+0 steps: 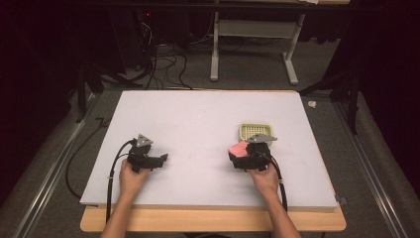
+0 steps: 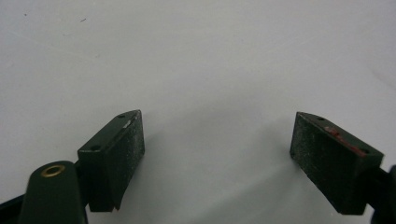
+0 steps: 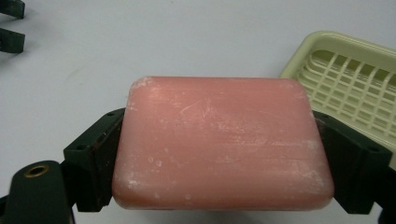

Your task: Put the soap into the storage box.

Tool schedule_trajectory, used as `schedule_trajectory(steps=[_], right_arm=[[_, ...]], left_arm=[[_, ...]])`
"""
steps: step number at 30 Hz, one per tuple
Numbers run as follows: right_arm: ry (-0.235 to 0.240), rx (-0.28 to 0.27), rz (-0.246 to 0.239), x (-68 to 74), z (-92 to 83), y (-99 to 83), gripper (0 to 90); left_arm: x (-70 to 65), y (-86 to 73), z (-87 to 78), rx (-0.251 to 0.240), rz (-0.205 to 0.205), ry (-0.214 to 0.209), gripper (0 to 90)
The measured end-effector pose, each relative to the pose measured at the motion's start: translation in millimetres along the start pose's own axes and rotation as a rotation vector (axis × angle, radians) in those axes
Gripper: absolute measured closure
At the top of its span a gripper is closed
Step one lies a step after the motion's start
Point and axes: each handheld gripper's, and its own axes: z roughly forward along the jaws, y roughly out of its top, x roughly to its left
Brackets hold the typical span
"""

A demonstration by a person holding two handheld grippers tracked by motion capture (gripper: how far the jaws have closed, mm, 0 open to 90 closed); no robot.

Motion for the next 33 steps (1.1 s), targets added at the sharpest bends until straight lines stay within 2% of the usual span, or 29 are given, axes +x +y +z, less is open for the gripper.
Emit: schedule_trajectory(steps=[13,25,33], right_arm=[[-0.019,-0.015,0.048,-16.3,-10.4,-7.9,13.6],[-0.042,-0.022,0.062,-29.3,-20.6,-6.1,13.6],[-0.067,-0.014,0.112,-42.8,-22.6,-4.7,13.5]], left_arm=[[0.2,0.0,-0.2,0.002,0.0,-0.002,18.5],[0.2,0.1,-0.2,0.002,-0.001,-0.002,18.5],[0.3,0.0,-0.2,0.001,-0.001,-0.002,18.5]])
